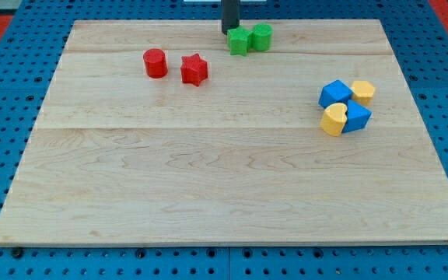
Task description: Push the red star along with red circle towards top left
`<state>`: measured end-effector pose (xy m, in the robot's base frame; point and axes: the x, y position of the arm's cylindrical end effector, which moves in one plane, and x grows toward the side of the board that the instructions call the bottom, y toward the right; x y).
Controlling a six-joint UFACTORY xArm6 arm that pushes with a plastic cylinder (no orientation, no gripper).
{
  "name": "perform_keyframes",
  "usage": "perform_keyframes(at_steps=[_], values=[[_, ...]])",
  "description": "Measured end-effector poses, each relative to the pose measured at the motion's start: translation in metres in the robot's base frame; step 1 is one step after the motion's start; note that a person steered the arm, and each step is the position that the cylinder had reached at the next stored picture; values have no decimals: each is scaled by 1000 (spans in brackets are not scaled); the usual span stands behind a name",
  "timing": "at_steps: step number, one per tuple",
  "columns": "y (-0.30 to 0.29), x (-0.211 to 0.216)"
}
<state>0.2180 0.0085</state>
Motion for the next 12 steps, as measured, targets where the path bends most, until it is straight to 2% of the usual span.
perform_keyframes(at_steps=[1, 2, 3, 5, 6, 8, 11, 12], values=[[-2, 11], [-14, 56], [-19, 77], [-17, 100], [-18, 102], [-112, 103], [-132, 110], [-142, 132]])
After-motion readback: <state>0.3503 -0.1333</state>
